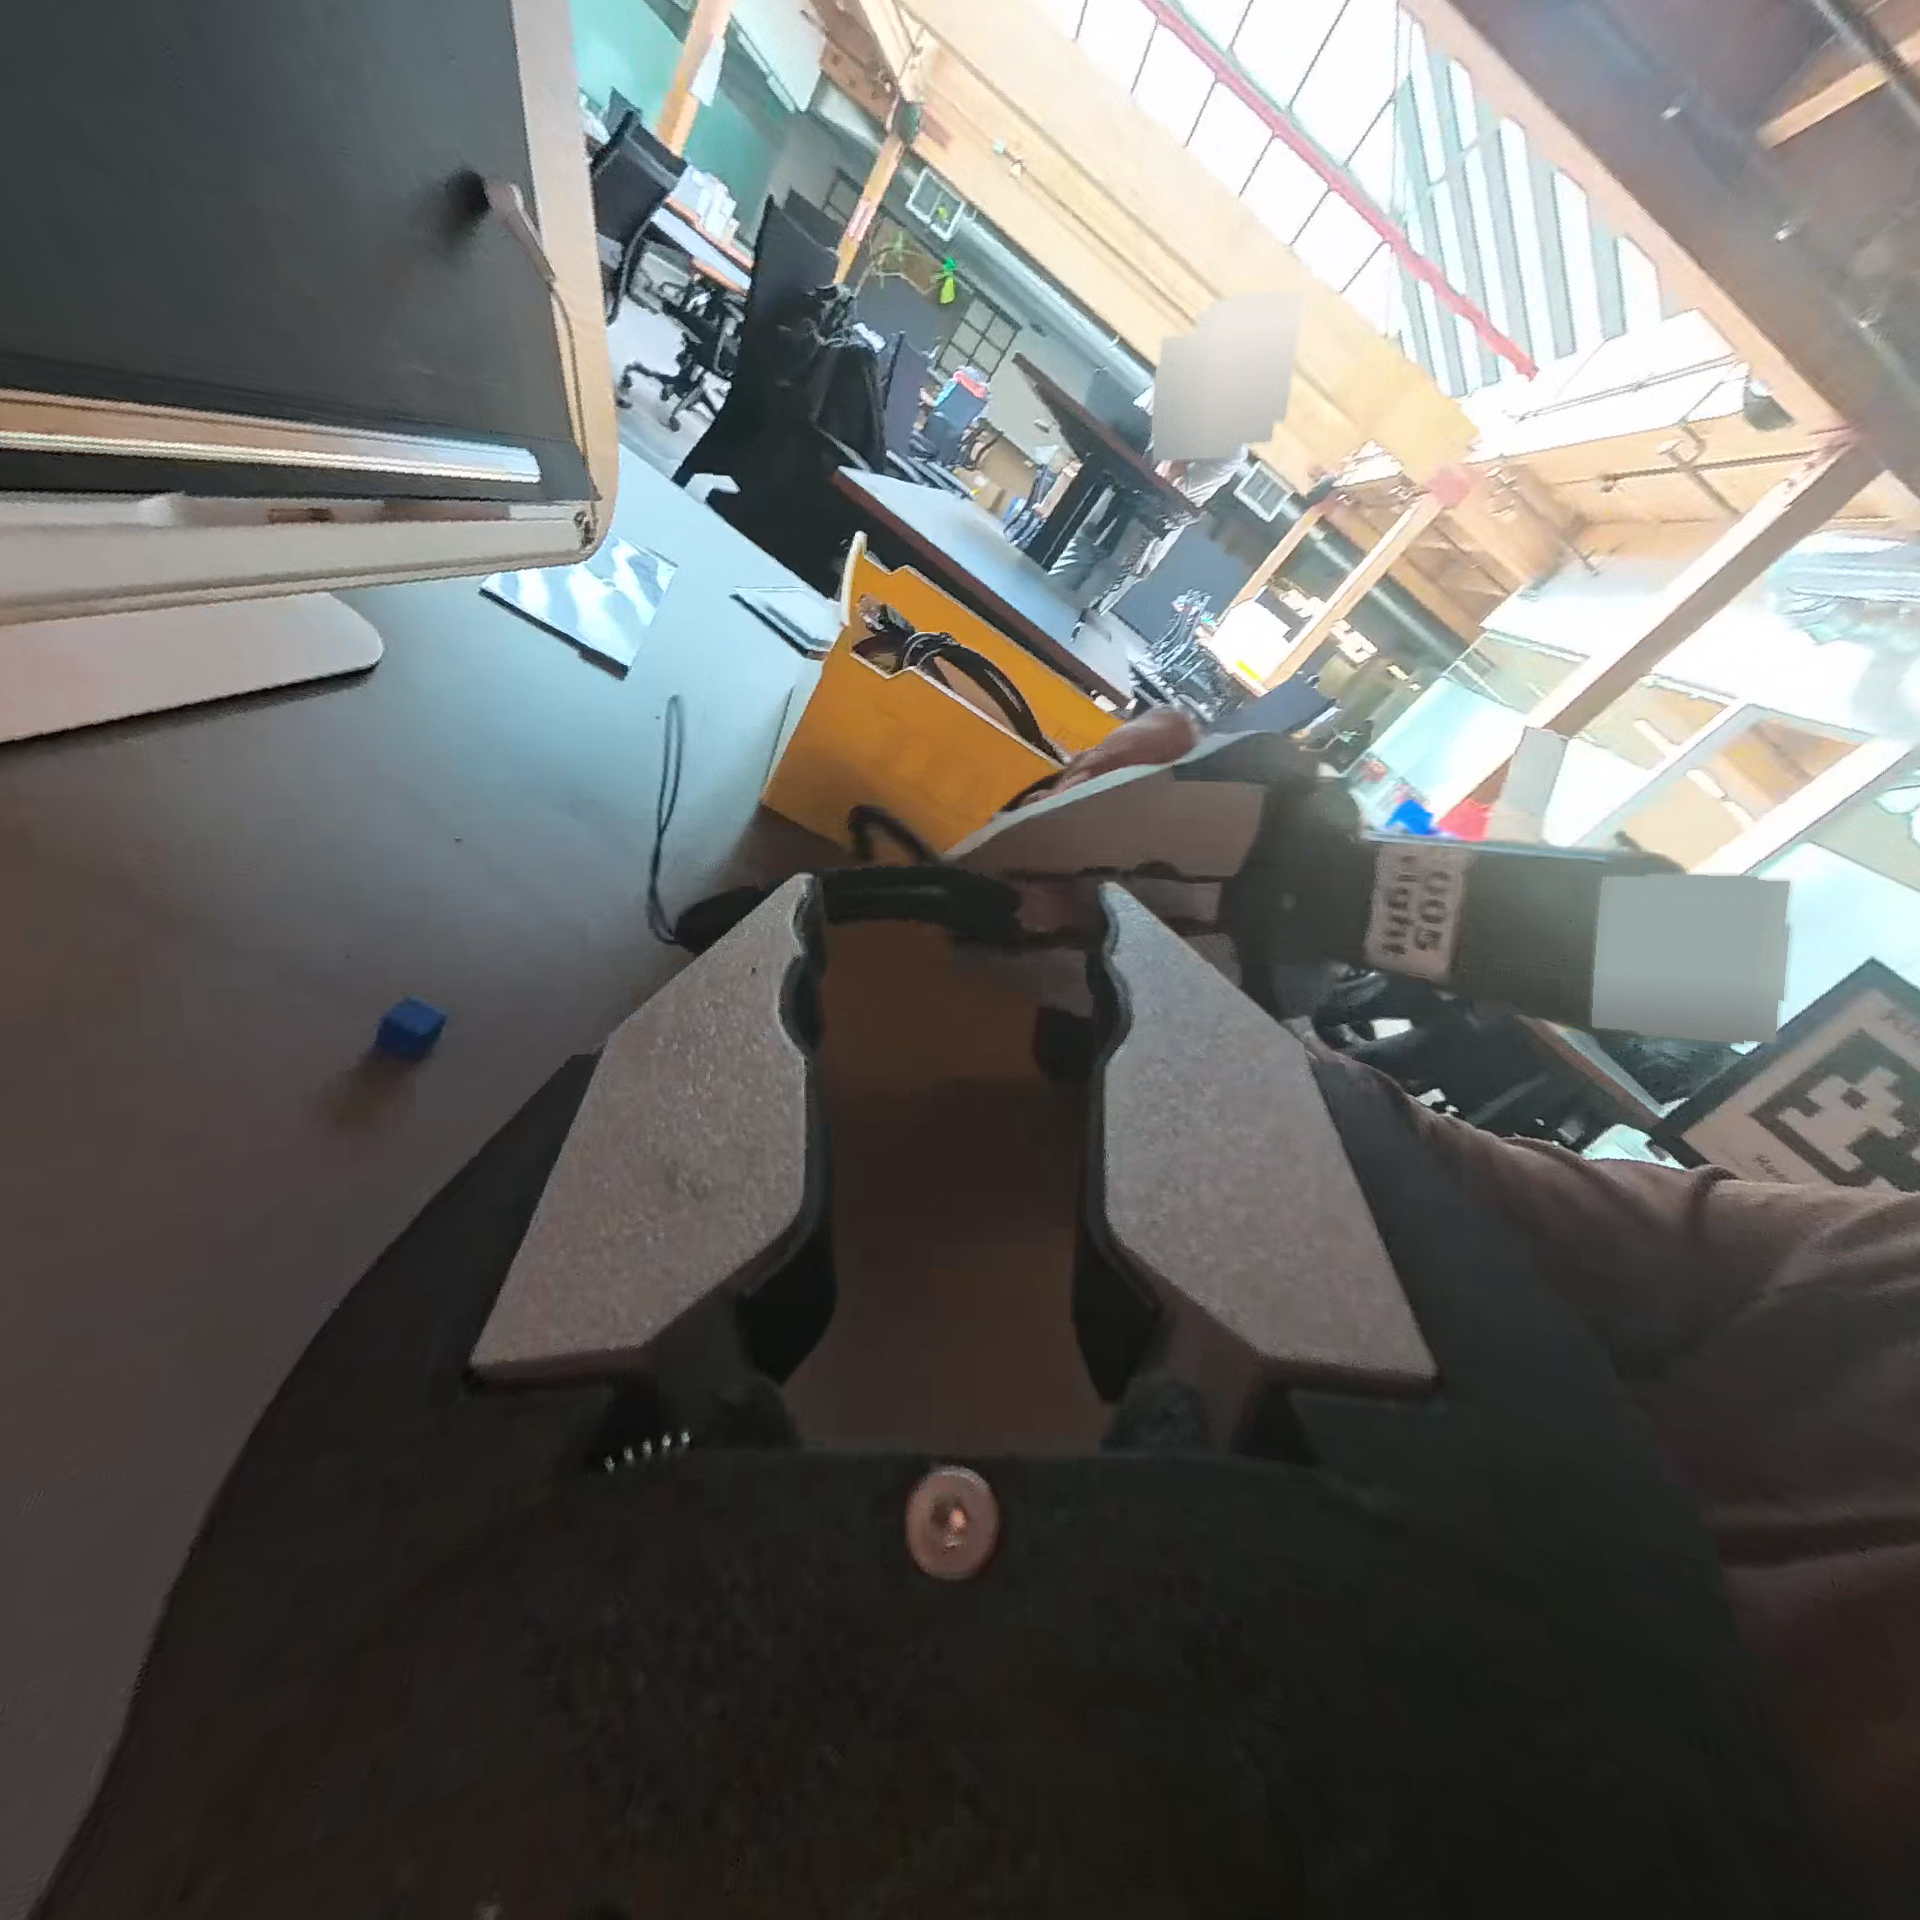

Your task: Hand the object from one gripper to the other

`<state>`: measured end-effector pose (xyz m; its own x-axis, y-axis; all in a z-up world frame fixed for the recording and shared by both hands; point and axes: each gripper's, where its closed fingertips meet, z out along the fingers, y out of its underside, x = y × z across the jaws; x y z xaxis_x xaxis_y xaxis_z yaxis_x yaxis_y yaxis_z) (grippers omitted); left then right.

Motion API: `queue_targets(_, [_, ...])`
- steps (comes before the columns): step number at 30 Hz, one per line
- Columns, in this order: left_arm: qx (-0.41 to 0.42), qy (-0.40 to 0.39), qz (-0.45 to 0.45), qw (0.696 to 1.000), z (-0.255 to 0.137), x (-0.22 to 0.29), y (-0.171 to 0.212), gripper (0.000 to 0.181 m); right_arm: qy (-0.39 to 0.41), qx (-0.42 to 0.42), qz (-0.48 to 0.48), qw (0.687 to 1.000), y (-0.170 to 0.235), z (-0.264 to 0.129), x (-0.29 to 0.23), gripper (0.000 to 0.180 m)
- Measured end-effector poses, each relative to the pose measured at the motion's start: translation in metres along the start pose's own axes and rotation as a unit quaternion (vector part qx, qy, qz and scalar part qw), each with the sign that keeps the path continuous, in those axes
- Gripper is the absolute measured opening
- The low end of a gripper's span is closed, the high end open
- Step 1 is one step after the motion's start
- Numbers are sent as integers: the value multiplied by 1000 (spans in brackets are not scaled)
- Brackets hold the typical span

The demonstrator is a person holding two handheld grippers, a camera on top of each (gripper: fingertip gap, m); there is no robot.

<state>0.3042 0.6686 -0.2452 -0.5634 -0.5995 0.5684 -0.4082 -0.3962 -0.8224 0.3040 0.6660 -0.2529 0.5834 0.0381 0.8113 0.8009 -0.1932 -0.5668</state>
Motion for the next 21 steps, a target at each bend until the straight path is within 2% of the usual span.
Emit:
queue_targets(3, [-16, -15, -7, 1000, 0, -6, 5, 55, 56, -14, -38, 998, -3, -2, 12, 9])
queue_targets(7, [-10, 25, -44, 999, 2, 2, 5, 60, 59, -35, -60, 996, 4, 1, 10, 9])
queue_targets(11, [-6, 6, -41, 999, 2, -5, 5, 59, 44, -33, -99, 994, -2, 2, -1, 9])
queue_targets(13, [-3, 5, -41, 999, 1, -6, 4, 47, 39, -36, -117, 992, -3, 4, -7, 9])
queue_targets(16, [-6, -21, -18, 1000, -2, -14, 3, 6, 19, -46, -102, 994, 2, 8, -14, 9])
queue_targets(21, [-34, -114, 108, 987, -8, -30, 2, 3, -83, -46, 72, 993, 20, 9, -25, 29])
